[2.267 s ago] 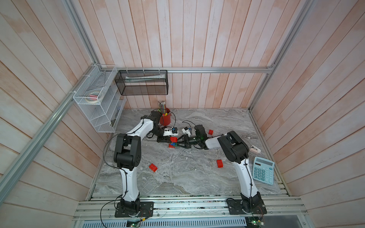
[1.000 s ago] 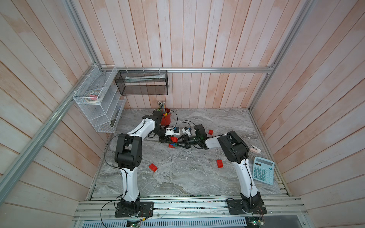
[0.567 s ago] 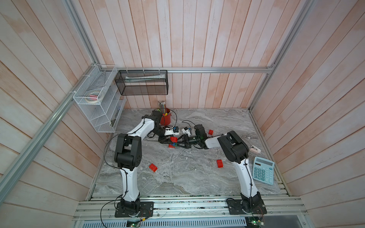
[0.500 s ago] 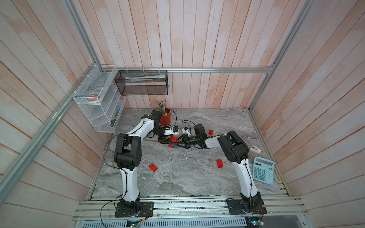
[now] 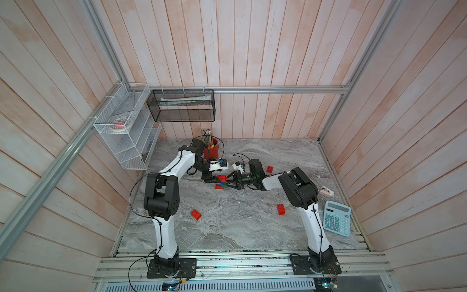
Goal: Assemble the letter s with lego
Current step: Assemble the lego brick with the lego brick, then adjust the lego brick at the center of the board.
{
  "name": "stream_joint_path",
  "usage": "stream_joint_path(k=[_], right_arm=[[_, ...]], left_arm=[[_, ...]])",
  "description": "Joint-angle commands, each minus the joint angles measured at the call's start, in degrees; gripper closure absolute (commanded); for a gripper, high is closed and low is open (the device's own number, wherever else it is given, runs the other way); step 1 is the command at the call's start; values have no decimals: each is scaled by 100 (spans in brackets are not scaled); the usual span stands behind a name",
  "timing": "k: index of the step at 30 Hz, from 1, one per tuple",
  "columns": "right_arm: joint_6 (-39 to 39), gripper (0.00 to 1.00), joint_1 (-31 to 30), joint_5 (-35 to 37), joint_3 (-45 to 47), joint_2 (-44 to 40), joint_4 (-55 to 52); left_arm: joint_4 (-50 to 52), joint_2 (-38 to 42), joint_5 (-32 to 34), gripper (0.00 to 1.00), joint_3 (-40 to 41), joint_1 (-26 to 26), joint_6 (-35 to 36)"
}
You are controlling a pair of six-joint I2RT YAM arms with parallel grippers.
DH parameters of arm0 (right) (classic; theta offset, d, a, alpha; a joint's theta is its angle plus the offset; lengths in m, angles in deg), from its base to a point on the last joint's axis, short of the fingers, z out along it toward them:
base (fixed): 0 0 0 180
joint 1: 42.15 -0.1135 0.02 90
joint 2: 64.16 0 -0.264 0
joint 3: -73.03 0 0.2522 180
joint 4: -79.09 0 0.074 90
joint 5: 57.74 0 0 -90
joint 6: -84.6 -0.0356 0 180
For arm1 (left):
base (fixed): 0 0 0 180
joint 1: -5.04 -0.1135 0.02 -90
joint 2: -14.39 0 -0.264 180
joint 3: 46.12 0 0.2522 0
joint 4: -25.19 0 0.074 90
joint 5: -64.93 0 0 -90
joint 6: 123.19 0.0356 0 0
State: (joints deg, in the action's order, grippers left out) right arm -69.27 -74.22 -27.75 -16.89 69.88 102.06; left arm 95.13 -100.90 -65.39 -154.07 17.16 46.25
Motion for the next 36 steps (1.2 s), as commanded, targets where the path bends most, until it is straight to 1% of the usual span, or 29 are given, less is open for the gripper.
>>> stream_joint_path(k=[1, 11, 16, 18, 21, 22, 24, 27, 29, 32, 36], right_arm=[[-55, 43, 4, -114, 86, -65, 235], [306, 43, 143, -107, 576, -333, 199], [869, 43, 266, 58, 981, -689, 312], [1400, 43, 317, 183, 1121, -875, 210], [2788, 43, 318, 573, 1145, -1196, -366], [3100, 42, 307, 691, 1147, -1285, -451], [3887, 42, 303, 1045, 1231, -1471, -487], [4839, 41, 273, 1455, 1284, -1622, -484], [5264, 39, 256, 1709, 1390, -1679, -257], [6035, 37, 201, 1814, 1392, -1660, -88], [6811, 35, 84, 1929, 1328, -1555, 32]], left_arm=[[121, 141, -187, 26, -112, -35, -23], [86, 245, -166, 23, -29, -70, -59], [-4, 366, -152, 21, 73, -79, -134], [-74, 450, -182, 15, 133, -104, -196], [-190, 580, -298, 12, 221, -153, -421], [-246, 624, -331, 11, 246, -164, -523], [-418, 750, -396, 8, 357, -180, -750], [-710, 1000, -515, 0, 589, -196, -1165], [-991, 1221, -625, 0, 844, -234, -1483], [-1416, 1546, -765, 0, 1266, -304, -1896], [-1540, 1834, -820, 0, 1646, -381, -2086]])
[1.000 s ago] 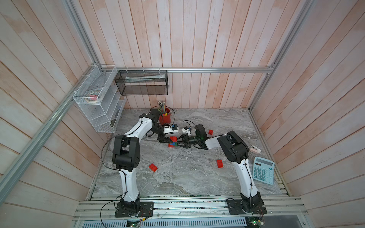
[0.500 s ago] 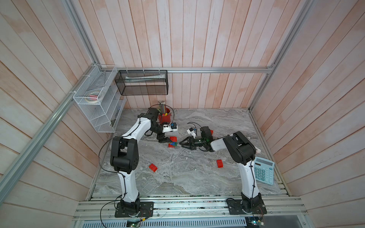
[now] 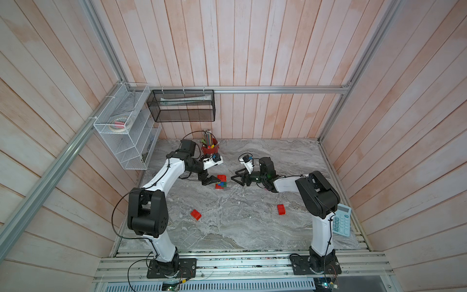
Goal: Assemble the letter s with lego
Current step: Adjust the lego brick at the center of the board.
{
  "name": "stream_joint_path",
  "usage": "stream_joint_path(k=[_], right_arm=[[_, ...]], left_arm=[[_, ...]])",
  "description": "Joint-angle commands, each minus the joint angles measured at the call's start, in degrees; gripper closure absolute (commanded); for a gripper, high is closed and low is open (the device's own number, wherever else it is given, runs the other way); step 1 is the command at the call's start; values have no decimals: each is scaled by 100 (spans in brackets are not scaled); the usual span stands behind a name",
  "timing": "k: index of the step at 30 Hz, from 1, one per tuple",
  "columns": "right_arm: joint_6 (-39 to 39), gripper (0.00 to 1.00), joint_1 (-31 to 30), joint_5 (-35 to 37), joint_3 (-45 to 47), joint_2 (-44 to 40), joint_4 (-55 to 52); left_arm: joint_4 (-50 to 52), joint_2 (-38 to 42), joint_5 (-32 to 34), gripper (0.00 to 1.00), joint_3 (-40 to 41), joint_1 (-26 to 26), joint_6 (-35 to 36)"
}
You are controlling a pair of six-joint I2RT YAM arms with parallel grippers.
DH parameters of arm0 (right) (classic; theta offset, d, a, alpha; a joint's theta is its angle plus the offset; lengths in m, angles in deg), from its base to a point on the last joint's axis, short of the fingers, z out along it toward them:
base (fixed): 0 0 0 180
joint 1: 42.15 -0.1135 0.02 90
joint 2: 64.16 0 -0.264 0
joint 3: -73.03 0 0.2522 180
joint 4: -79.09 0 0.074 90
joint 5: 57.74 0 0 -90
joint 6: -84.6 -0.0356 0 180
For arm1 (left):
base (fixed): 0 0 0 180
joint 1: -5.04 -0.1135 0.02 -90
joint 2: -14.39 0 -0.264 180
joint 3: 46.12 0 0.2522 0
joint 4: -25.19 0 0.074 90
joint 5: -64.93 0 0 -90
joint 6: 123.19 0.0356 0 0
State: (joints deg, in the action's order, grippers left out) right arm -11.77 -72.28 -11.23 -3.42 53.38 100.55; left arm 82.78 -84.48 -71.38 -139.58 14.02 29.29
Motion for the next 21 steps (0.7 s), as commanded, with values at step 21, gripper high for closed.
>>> stream_joint_path(k=[21], right_arm=[[1241, 31, -511, 228, -491, 822, 258]], left_arm=[[-202, 813, -89, 0, 1147, -334, -354]])
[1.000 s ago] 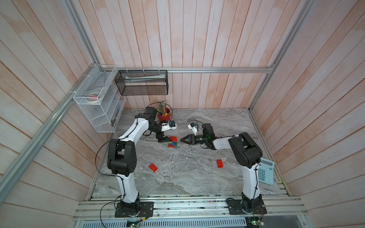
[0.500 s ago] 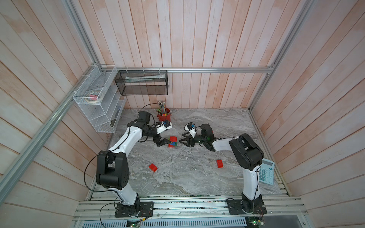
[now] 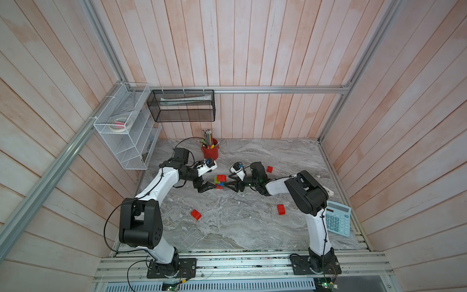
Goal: Assemble the letter s with lego
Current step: Adjust the lego brick at the center of the board.
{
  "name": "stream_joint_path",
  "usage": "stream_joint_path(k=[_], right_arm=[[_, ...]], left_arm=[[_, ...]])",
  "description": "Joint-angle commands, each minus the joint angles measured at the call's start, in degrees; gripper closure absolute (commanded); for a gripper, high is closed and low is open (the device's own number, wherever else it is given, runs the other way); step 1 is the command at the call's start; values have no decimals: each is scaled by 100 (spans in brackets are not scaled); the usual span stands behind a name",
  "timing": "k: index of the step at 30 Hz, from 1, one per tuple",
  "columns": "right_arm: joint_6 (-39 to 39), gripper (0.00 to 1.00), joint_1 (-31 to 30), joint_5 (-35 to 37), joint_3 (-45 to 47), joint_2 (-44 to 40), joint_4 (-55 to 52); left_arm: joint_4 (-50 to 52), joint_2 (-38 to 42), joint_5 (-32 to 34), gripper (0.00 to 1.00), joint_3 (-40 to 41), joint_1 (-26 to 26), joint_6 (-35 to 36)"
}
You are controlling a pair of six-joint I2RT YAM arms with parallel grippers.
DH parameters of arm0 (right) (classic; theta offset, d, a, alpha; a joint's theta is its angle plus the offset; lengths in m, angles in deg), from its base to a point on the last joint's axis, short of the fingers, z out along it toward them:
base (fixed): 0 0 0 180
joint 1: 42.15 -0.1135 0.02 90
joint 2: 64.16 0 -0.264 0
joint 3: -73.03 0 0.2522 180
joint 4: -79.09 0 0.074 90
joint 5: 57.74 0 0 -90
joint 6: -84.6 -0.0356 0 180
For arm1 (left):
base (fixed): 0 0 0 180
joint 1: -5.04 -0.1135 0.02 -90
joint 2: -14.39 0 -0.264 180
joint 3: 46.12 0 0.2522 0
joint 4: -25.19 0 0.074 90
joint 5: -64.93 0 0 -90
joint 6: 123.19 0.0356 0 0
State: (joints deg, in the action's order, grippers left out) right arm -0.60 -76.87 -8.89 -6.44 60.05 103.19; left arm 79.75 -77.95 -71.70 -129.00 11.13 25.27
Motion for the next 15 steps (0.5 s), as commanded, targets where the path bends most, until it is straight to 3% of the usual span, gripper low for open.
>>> stream_joint_path(k=[1, 15], right_arm=[[123, 31, -76, -21, -210, 184, -6], [417, 35, -219, -52, -459, 334, -354]], left_arm=[[114, 171, -46, 0, 103, -54, 68], [209, 261, -73, 0, 264, -68, 127]])
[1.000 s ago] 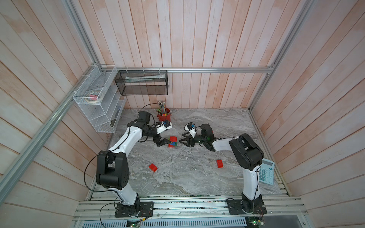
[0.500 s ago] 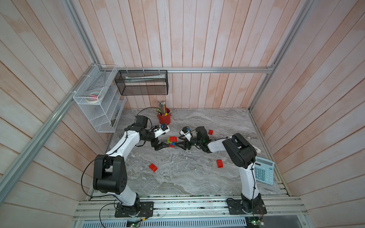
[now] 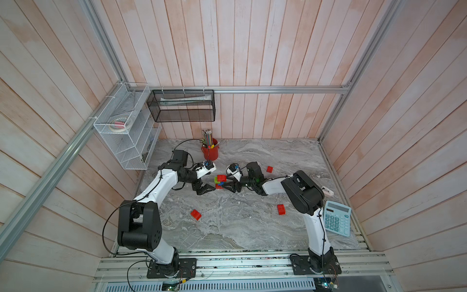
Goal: Assemble the letter s with lego
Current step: Adjust the lego brick at the center of the board.
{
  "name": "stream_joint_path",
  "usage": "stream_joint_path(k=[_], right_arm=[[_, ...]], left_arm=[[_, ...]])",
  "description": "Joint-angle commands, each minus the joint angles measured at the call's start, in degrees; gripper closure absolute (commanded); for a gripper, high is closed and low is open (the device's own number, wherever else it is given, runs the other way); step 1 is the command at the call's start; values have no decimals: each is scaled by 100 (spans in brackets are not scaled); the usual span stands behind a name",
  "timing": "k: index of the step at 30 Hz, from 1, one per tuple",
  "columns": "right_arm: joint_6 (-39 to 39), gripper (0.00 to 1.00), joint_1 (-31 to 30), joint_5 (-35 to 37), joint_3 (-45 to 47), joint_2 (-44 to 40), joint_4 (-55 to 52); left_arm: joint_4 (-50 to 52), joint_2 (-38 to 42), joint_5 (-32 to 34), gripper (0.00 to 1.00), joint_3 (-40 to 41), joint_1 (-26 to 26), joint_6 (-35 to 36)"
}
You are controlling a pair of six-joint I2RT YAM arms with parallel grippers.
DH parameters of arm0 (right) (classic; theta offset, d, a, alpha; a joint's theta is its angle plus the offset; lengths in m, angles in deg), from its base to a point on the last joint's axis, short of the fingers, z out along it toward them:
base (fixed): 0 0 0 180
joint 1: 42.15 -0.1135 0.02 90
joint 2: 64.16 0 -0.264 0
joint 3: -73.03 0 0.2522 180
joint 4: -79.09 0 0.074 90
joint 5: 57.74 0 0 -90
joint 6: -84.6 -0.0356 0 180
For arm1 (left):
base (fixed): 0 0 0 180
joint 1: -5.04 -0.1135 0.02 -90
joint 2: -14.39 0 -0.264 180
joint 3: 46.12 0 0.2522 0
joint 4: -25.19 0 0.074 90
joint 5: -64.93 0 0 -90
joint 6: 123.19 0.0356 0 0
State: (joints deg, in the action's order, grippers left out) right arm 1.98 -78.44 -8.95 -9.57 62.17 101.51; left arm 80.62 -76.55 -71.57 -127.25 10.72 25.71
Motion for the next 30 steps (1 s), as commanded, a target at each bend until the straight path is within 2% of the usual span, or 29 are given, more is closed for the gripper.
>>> stream_joint_path(k=[1, 21, 30], right_arm=[[175, 35, -68, -39, -186, 132, -233], [426, 50, -148, 12, -482, 277, -762], [429, 61, -141, 2, -455, 255, -753]], left_arm=[[137, 113, -87, 0, 84, -31, 89], [463, 85, 61, 0, 86, -55, 331], [484, 50, 80, 0, 97, -50, 349]])
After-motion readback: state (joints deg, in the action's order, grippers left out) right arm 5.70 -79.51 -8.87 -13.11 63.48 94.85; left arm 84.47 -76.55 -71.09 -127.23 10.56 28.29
